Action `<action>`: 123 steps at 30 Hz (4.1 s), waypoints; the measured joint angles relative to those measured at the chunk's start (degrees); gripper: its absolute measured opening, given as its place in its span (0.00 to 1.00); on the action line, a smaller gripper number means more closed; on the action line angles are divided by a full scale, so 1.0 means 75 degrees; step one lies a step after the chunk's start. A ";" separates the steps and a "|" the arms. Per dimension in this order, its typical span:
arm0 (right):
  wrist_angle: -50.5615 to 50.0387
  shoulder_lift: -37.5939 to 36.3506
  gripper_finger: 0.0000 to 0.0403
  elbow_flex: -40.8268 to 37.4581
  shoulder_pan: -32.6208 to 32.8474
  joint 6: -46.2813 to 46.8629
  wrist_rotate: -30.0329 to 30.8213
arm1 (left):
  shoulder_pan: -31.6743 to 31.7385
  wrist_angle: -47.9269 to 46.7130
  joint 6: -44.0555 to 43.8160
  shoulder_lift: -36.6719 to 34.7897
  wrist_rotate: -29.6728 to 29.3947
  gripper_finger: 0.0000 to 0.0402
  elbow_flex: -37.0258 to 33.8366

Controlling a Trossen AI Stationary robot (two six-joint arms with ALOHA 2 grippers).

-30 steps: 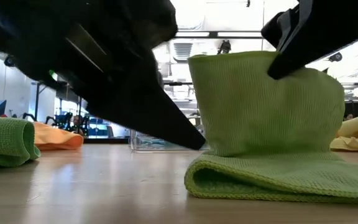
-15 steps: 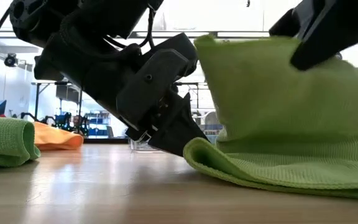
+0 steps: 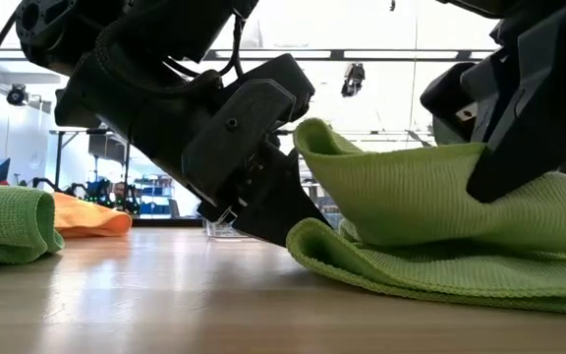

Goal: Fold microfiber towels
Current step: Fold the light green microfiber cloth

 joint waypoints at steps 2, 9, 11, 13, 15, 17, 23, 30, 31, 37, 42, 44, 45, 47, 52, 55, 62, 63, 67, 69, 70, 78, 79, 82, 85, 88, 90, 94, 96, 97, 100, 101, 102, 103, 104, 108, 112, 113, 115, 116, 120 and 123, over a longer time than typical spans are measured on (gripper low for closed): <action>0.0009 -0.0020 0.03 0.0000 0.0000 -0.0043 -0.0025 | 0.0000 0.0000 0.0000 -0.0001 0.0031 0.00 0.0000; -0.0136 0.0197 0.13 0.0000 0.0000 0.0130 -0.0375 | 0.0004 -0.0229 0.0050 -0.0172 0.0316 0.00 -0.0027; -0.0087 0.0240 0.18 0.0000 0.0000 0.0242 -0.0146 | 0.0001 -0.0375 0.0071 -0.0332 0.0383 0.00 -0.0057; -0.0105 0.0234 0.23 0.0003 -0.0009 0.0397 0.0242 | -0.0003 -0.0476 0.0076 -0.0408 0.0406 0.00 -0.0061; -0.0162 0.0226 0.26 0.0003 -0.0028 0.0395 0.0524 | -0.0013 -0.0513 0.0129 -0.0465 0.0438 0.00 -0.0077; -0.0224 0.0160 0.28 0.0003 -0.0045 0.0338 0.0640 | -0.0030 -0.0510 0.0189 -0.0470 0.0453 0.00 -0.0082; -0.0339 0.0117 0.16 0.0003 -0.0122 0.0318 0.0833 | -0.0067 -0.0516 0.0154 -0.0485 0.0461 0.00 -0.0082; -0.1384 -0.0077 0.03 0.0398 -0.0119 0.0318 0.1425 | -0.0046 -0.2158 0.0755 -0.1345 -0.0244 0.00 -0.0092; -0.1709 -0.0141 0.02 0.0578 -0.0119 0.0319 0.1674 | -0.0032 -0.2297 0.0855 -0.1503 -0.0462 0.00 -0.0097; -0.3809 -0.0253 0.02 0.1661 -0.0473 0.0053 0.2778 | -0.0032 -0.2348 0.1257 -0.1800 -0.0313 0.00 -0.0122; -0.4350 -0.0253 0.02 0.2132 -0.0899 -0.0611 0.2978 | -0.0032 -0.1604 0.1203 -0.1572 0.0539 0.00 -0.0183; -0.4488 -0.0253 0.02 0.2309 -0.0991 -0.0905 0.3058 | -0.0024 -0.0988 0.1283 -0.1300 0.0496 0.00 -0.0210; -0.4567 -0.0253 0.02 0.2422 -0.1043 -0.1029 0.3070 | -0.0001 -0.0636 0.1357 -0.1168 0.0379 0.00 -0.0210; -0.4752 -0.0254 0.02 0.2633 -0.1091 -0.1119 0.3076 | 0.0093 -0.0132 0.1435 -0.0948 -0.0162 0.00 -0.0208; -0.5368 -0.0333 0.02 0.2929 -0.1080 -0.0878 0.3133 | 0.0381 0.0082 0.1451 -0.0624 -0.1937 0.00 -0.0233; -0.5869 -0.0352 0.02 0.2916 -0.1041 -0.0363 0.3112 | 0.0493 0.0099 0.1390 -0.0624 -0.2349 0.00 -0.0430; -0.5806 -0.0349 0.02 0.2321 -0.1038 0.0122 0.3057 | 0.0554 0.0092 0.0810 -0.0602 -0.2321 0.11 -0.0806; -0.5725 -0.0349 0.02 0.2252 -0.1043 0.0122 0.3055 | 0.0549 0.0064 0.0805 -0.0595 -0.2317 0.14 -0.0824; -0.5619 -0.0346 0.02 0.2030 -0.1052 0.0193 0.3051 | 0.0325 0.0072 0.0790 -0.0873 -0.2063 0.28 -0.0825; -0.5658 -0.0343 0.02 0.1978 -0.1055 0.0237 0.3050 | 0.0132 0.0144 0.0791 -0.1170 -0.1680 0.33 -0.0820; -0.5670 -0.0340 0.02 0.1970 -0.1071 0.0271 0.3082 | 0.0025 0.0159 0.0790 -0.1316 -0.1521 0.35 -0.0814; -0.5849 -0.0358 0.02 0.1970 -0.1382 0.0598 0.3899 | -0.0384 0.0659 0.0367 -0.1170 -0.1489 0.37 -0.0813; -0.5845 -0.0358 0.02 0.1968 -0.1409 0.0563 0.3895 | -0.0379 0.0652 0.0230 -0.1029 -0.1488 0.37 -0.0813; -0.5829 -0.0346 0.02 0.1913 -0.1431 0.0476 0.3798 | -0.0362 0.0658 -0.0027 -0.0642 -0.1479 0.37 -0.0810; -0.5733 -0.0346 0.02 0.1851 -0.1303 0.0295 0.3377 | -0.0364 0.0750 -0.0241 -0.0394 -0.1395 0.37 -0.0766; -0.5194 -0.0343 0.02 0.1734 -0.1083 0.0012 0.2865 | -0.0361 0.0779 -0.0382 -0.0315 -0.1377 0.37 -0.0751; -0.4614 -0.0340 0.02 0.1631 -0.0935 -0.0288 0.2455 | -0.0353 0.0774 -0.0391 -0.0313 -0.1371 0.37 -0.0746; -0.3339 -0.0340 0.02 0.1396 -0.0717 -0.0653 0.1856 | -0.0350 0.0725 -0.0393 -0.0355 -0.1331 0.37 -0.0746; -0.3013 -0.0340 0.02 0.1294 -0.0665 -0.0656 0.1766 | -0.0350 0.0720 -0.0396 -0.0356 -0.1323 0.37 -0.0746; -0.2928 -0.0340 0.02 0.1244 -0.0642 -0.0656 0.1755 | -0.0350 0.0718 -0.0396 -0.0356 -0.1323 0.37 -0.0746; -0.2535 -0.0339 0.02 0.1023 -0.0603 -0.0657 0.1612 | -0.0350 0.0707 -0.0395 -0.0356 -0.1317 0.37 -0.0746; -0.2309 -0.0337 0.02 0.0931 -0.0600 -0.0659 0.1466 | -0.0350 0.0702 -0.0393 -0.0356 -0.1317 0.37 -0.0749; -0.2071 -0.0337 0.02 0.0829 -0.0600 -0.0659 0.1289 | -0.0349 0.0699 -0.0396 -0.0356 -0.1317 0.37 -0.0749; -0.1841 -0.0337 0.02 0.0723 -0.0600 -0.0665 0.1141 | -0.0347 0.0697 -0.0394 -0.0356 -0.1317 0.37 -0.0749; -0.1608 -0.0337 0.02 0.0607 -0.0600 -0.0662 0.0980 | -0.0347 0.0696 -0.0396 -0.0356 -0.1317 0.37 -0.0749; -0.1261 -0.0326 0.02 0.0341 -0.0562 -0.0552 0.0573 | -0.0325 0.0691 -0.0396 -0.0356 -0.1314 0.37 -0.0749; -0.0788 -0.0326 0.03 0.0186 -0.0533 -0.0473 0.0383 | -0.0278 0.0687 -0.0400 -0.0361 -0.1283 0.37 -0.0752; -0.0609 -0.0326 0.04 0.0101 -0.0533 -0.0449 0.0311 | -0.0273 0.0685 -0.0405 -0.0364 -0.1279 0.37 -0.0752; -0.0160 -0.0319 0.07 -0.0078 -0.0550 -0.0391 0.0004 | -0.0265 0.0688 -0.0405 -0.0364 -0.1279 0.37 -0.0752; 0.0013 -0.0278 0.09 -0.0139 -0.0567 -0.0343 -0.0125 | -0.0265 0.0685 -0.0405 -0.0364 -0.1282 0.37 -0.0752; 0.0158 -0.0015 0.20 -0.0179 -0.0586 -0.0031 -0.0198 | -0.0265 0.0685 -0.0402 -0.0364 -0.1282 0.37 -0.0747; 0.0143 0.0144 0.31 0.0069 -0.0589 -0.0046 -0.0184 | -0.0265 0.0670 -0.0386 -0.0381 -0.1282 0.37 -0.0743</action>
